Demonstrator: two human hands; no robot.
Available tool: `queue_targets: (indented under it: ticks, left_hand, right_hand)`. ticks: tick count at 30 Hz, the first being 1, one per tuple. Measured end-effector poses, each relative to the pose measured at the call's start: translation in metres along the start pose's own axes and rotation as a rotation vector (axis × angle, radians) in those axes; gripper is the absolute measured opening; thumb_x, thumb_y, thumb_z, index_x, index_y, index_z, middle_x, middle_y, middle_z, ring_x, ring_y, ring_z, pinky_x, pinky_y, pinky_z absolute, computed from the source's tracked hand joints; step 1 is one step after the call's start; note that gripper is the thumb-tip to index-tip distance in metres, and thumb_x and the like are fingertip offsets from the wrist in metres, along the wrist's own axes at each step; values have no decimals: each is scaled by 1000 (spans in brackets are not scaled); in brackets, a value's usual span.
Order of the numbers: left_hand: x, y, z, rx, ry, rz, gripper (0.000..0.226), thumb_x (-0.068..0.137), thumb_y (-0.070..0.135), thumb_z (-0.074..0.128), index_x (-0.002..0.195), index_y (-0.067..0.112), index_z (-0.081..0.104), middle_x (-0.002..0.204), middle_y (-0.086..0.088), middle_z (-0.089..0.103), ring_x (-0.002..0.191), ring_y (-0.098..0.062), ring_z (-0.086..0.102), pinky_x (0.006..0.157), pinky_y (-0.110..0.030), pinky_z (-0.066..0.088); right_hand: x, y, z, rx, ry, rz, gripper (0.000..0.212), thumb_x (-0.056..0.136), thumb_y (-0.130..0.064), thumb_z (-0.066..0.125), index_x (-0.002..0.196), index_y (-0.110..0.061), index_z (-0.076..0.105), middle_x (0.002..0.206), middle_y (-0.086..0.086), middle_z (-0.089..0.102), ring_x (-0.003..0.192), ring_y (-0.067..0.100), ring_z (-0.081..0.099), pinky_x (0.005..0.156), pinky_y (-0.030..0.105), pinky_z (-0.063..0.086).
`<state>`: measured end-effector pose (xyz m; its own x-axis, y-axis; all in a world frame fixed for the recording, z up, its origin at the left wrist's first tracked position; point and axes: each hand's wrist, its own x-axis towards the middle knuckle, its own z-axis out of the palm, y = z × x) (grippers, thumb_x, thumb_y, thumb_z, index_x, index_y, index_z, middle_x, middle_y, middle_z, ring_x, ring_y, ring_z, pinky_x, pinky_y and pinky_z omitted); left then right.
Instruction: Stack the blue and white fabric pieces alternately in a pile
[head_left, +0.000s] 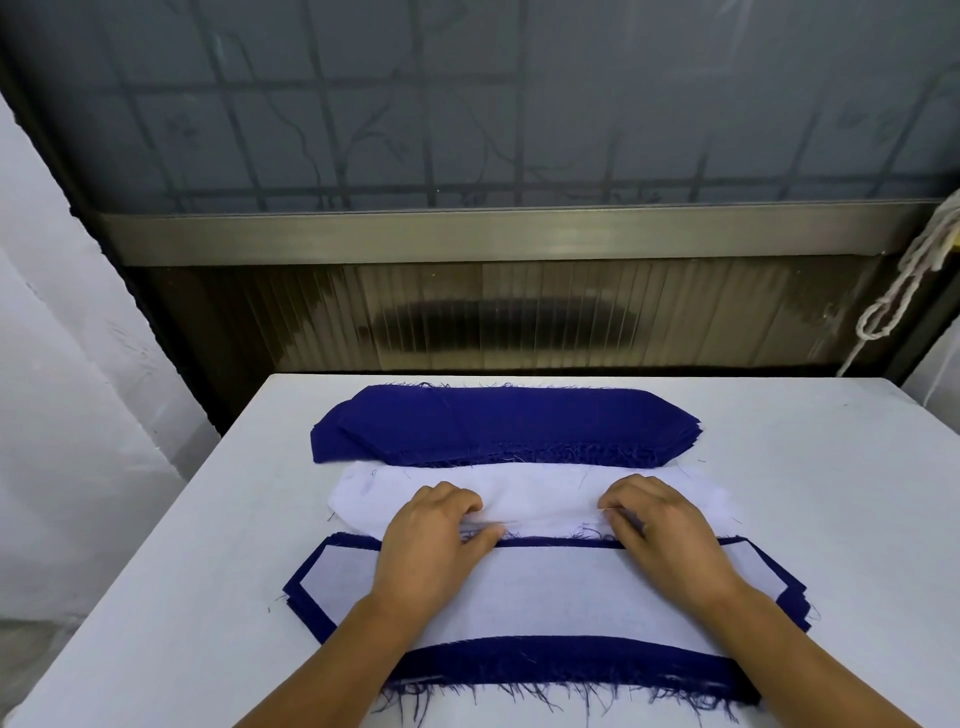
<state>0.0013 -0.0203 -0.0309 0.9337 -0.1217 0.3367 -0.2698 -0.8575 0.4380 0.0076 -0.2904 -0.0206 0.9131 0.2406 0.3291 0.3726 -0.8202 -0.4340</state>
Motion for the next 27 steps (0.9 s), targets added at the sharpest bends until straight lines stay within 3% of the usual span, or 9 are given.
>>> queue_targets:
  ticks: [2,5,11,17,20,24,27]
  left_hand:
    - [-1,0,0,2,11,36,23,89,47,61,95,26,69,94,17,62,89,-5,55,73,-21,48]
    - [-2,0,-1,16,34,54,13,92,23,62,97,22,74,98,14,67,91,-11,60,76,-20,47]
    - [-2,0,-4,35,82,19,31,79,-5,68,102,14,76,101,4,71,94,-17,64,84,-26,52]
    - [0,1,-9,20,92,-45,29,83,-3,64,101,17,76,96,5,64,91,-16,59,76,-29,53]
    - [3,2,-22,38,98,-26,32,80,-5,66,103,15,75,95,3,65,89,-19,60,74,-30,53]
    - [-1,0,-56,24,158,31,31,79,-3,72,105,14,74,95,5,66,87,-16,62,75,-23,48]
    - [-14,-4,-88,-30,105,51,27,81,4,73,101,22,73,96,17,65,86,-4,60,77,-17,47]
  right_hand:
    - [-1,0,-2,10,39,20,14,85,-6,65,86,-20,66,88,-16,61,84,7,56,75,17,41]
    - [-2,-1,-3,18,78,21,13,84,-7,69,83,-20,65,87,-15,61,82,7,57,73,17,41]
    - [-2,-1,-2,19,163,-11,14,88,-4,64,89,-18,68,91,-12,63,86,9,58,78,23,45]
    - [0,4,1,-13,221,80,22,82,4,66,89,-17,69,92,-8,66,84,18,61,75,25,42]
    - [-1,-1,-7,-42,275,35,22,82,5,67,91,-15,70,93,-5,67,82,21,63,75,29,45]
    - [-9,-16,-35,-11,291,-54,17,87,-1,64,94,-15,70,92,-9,67,81,12,62,72,18,44]
    - [-21,-29,-63,7,213,-75,13,90,-16,59,94,-20,70,92,-15,65,76,4,61,66,13,44]
